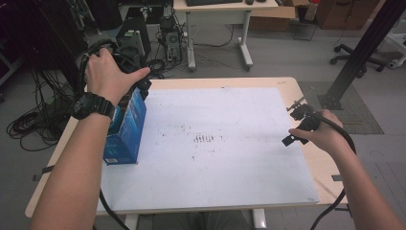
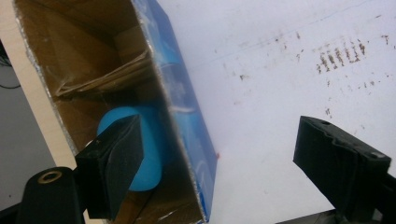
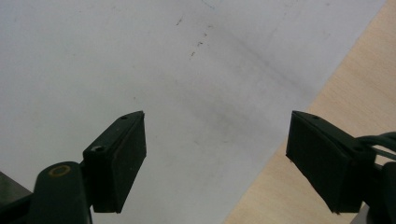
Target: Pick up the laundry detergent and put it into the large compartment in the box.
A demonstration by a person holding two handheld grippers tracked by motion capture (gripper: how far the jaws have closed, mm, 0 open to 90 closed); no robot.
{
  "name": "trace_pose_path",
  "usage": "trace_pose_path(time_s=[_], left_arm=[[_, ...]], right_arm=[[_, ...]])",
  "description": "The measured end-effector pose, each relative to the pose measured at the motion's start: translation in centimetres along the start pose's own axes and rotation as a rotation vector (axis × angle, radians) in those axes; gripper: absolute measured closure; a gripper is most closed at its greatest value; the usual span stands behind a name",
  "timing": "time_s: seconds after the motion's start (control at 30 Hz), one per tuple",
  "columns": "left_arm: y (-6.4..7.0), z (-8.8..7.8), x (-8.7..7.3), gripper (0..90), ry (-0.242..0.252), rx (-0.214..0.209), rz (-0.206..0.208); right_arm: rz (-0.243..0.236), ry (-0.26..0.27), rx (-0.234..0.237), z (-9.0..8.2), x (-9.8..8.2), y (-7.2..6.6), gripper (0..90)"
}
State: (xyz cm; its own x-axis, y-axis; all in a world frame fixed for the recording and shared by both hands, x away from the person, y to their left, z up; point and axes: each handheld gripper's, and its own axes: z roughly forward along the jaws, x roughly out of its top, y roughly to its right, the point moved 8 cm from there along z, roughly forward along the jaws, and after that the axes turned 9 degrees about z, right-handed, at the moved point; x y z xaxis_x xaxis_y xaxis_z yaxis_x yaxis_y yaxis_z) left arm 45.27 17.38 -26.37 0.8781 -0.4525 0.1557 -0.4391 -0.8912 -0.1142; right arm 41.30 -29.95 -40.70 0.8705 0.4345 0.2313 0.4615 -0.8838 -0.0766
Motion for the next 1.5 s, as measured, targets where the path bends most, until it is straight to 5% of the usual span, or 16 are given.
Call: trace_pose_path(time_s=[1.5], left_arm=[[8.7,3.7,2.9,17.1,-0.025,-0.052,0.162]], right_arm=[[0.013,0.016,0.003,-0.6,-1.0,0.2,19.8]])
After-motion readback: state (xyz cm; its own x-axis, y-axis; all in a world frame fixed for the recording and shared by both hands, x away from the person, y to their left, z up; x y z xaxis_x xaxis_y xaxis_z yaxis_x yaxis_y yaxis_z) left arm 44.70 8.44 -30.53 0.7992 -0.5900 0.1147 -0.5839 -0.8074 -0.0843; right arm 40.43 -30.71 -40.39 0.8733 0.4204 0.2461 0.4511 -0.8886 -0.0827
